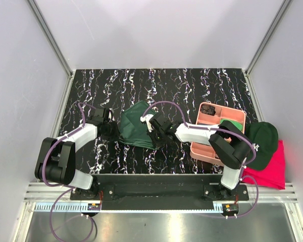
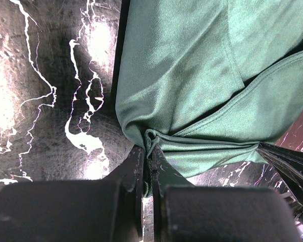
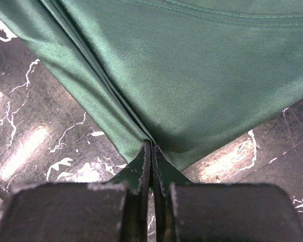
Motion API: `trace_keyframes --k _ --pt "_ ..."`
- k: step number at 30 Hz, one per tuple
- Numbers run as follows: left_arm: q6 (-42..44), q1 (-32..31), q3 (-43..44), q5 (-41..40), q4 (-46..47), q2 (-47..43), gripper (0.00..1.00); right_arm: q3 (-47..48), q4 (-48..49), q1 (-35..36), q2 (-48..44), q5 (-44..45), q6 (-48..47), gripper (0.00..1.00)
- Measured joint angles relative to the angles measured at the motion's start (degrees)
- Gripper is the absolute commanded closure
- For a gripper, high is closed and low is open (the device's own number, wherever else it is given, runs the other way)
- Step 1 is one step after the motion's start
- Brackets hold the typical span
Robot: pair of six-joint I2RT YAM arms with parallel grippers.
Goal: Fold the napkin, place the utensils inside, and roll it up
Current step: Roll the napkin with the utensil
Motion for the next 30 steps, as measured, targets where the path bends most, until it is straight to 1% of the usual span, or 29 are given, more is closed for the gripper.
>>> trace_keyframes --k 1,2,4,5,9,10,12,14,18,19,21,24,26,30 --pt "-0.02 0.0 0.0 0.0 0.0 0.0 1.0 0.02 -0.04 0.0 0.0 0.13 0.02 0.92" --pt "-0.02 0.0 0.0 0.0 0.0 0.0 1.0 0.09 -0.15 0.02 0.0 0.48 0.0 0.84" --pt "-0.02 0.0 0.0 0.07 0.0 0.0 1.0 0.42 -0.68 0.04 0.0 1.36 -0.09 0.73" --pt "-0.02 0.0 0.0 0.11 0.0 0.0 1.0 0.7 -1.31 0.04 -0.04 1.75 -0.22 0.59" --pt "-0.02 0.0 0.09 0.33 0.0 0.44 1.0 1.07 -4.66 0.52 -2.19 4.44 -1.51 0.36" --pt "-0.02 0.0 0.2 0.33 -0.02 0.74 1.0 1.16 -5.73 1.25 -3.61 6.21 -2.67 0.33" --pt "0.0 0.02 0.48 0.33 -0.11 1.18 1.0 1.46 -5.9 3.45 -5.99 9.09 -4.22 0.3" --pt "0.0 0.02 0.76 0.35 -0.33 1.4 1.0 1.51 -3.13 8.17 -8.39 13.97 -6.99 0.3" --pt "0.04 0.11 1.84 0.55 -1.18 2.32 1.0 0.66 8.48 18.43 -7.98 21.51 -12.37 0.31" --pt "0.07 0.13 2.16 0.68 -1.42 2.67 1.0 0.26 12.35 20.87 -6.64 23.58 -14.12 0.31" --pt "0.15 0.17 2.51 0.92 -1.62 3.15 1.0 0.0 17.77 23.45 -3.43 26.12 -16.81 0.32" --pt "0.22 0.2 2.82 1.11 -1.92 3.41 1.0 -0.17 24.55 25.75 2.78 30.01 -21.22 0.35" --pt "0.24 0.24 2.99 1.11 -2.08 3.41 1.0 -0.2 27.41 26.43 6.8 32.0 -24.04 0.37" --pt "0.24 0.28 3.1 1.09 -2.38 3.41 1.0 -0.15 31.69 26.47 10.36 34.18 -28.0 0.42"
